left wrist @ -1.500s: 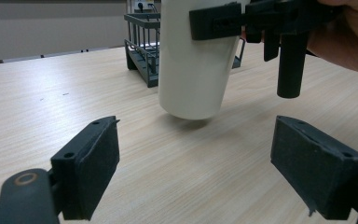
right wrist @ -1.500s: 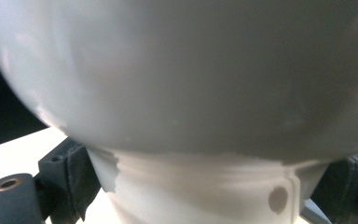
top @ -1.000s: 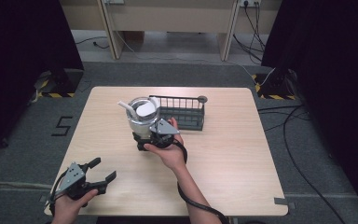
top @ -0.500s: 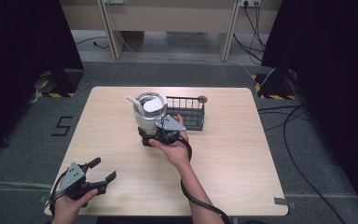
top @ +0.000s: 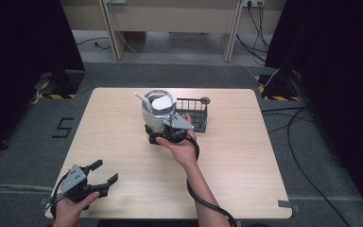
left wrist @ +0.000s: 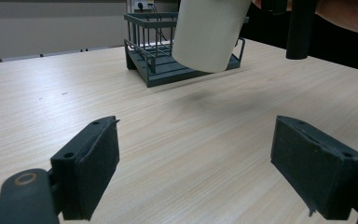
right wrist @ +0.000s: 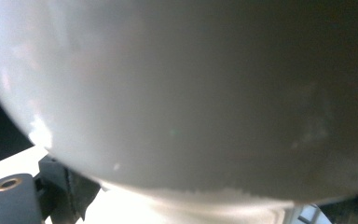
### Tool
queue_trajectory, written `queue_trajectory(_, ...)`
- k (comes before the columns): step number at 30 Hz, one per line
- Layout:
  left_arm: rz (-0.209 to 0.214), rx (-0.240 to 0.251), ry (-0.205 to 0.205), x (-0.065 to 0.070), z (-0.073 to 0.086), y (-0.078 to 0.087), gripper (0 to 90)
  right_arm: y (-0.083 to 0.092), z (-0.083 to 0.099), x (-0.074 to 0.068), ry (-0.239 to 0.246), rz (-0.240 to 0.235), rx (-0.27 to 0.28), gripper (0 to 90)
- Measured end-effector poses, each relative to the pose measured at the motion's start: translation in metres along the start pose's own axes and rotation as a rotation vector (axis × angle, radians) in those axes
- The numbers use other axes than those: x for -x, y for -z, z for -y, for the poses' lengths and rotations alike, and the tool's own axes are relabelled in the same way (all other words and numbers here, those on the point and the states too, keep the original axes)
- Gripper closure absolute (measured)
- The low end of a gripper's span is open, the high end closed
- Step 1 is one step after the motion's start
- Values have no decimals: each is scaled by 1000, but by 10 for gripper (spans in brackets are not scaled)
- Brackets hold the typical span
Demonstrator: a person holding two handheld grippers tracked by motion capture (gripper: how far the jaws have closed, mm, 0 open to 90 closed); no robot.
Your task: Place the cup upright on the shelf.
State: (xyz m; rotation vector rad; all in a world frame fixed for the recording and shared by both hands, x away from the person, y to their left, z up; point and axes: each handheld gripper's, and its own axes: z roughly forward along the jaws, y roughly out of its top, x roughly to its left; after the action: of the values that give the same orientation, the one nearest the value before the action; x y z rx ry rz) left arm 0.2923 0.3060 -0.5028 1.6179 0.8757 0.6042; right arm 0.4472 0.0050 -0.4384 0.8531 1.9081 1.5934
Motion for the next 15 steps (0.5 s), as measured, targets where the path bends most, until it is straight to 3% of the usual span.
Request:
queue_trajectory(3,0,0,2,0,0,0,148,2,-2,5,-29,12,-5,110)
queue_trajectory(11,0,2,7,0,0,0,147,5,-6,14,-39,36,-6,110)
queue_trajectory(13,1,-1,4,0,0,0,147,6,-8,18,-12,40,1,110)
queue_trajectory(15,0,1,5,0,0,0,147,8,-9,20,-32,51,-1,110)
